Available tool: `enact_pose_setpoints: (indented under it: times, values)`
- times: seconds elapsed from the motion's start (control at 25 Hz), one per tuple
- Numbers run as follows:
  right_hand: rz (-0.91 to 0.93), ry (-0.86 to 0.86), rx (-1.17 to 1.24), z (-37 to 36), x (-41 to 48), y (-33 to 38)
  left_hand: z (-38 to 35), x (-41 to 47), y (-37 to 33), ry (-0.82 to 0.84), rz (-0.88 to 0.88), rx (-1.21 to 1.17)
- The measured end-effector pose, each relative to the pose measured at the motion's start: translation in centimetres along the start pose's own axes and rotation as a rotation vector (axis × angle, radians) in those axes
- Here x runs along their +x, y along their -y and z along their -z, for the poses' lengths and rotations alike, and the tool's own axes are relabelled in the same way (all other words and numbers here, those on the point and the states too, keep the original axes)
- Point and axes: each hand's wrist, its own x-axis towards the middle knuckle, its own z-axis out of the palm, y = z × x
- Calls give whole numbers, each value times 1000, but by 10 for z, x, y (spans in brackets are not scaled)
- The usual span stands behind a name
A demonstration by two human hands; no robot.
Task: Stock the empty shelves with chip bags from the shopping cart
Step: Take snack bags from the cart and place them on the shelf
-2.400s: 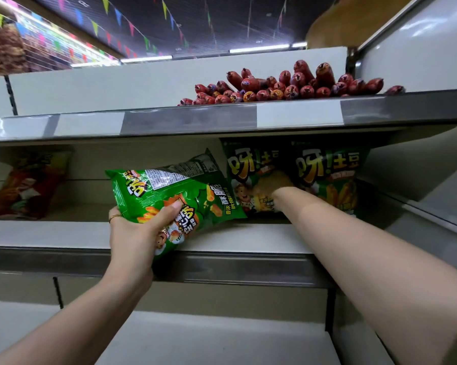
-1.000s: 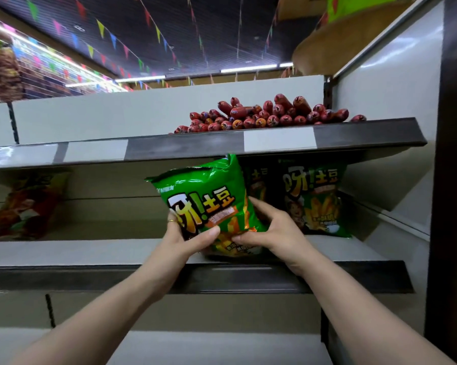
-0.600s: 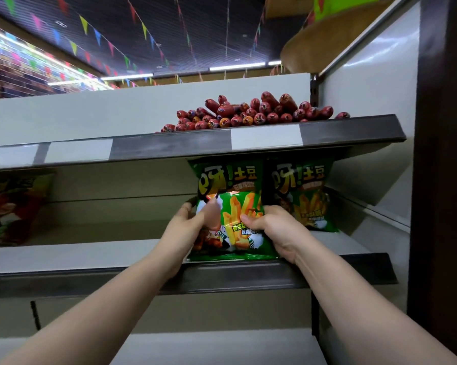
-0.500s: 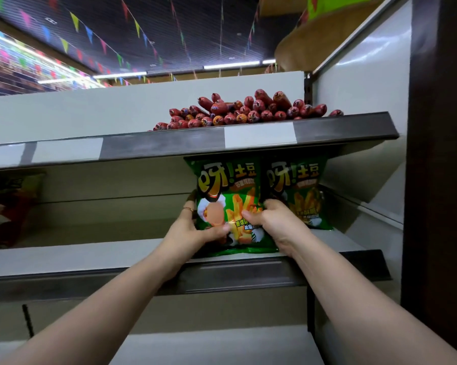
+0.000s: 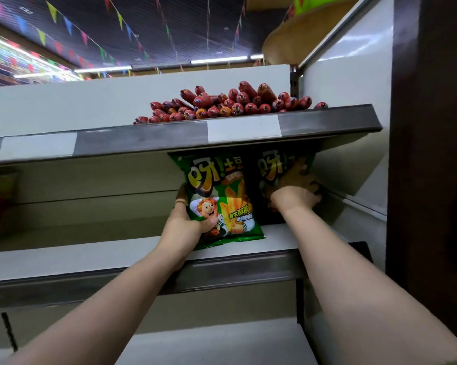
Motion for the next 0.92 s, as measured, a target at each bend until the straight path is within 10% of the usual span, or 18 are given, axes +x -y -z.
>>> enact_pose_setpoints:
  times: [0.92]
  values:
    - [-4,194,258,-4,16,-11,-13,4,-14,13,84,31]
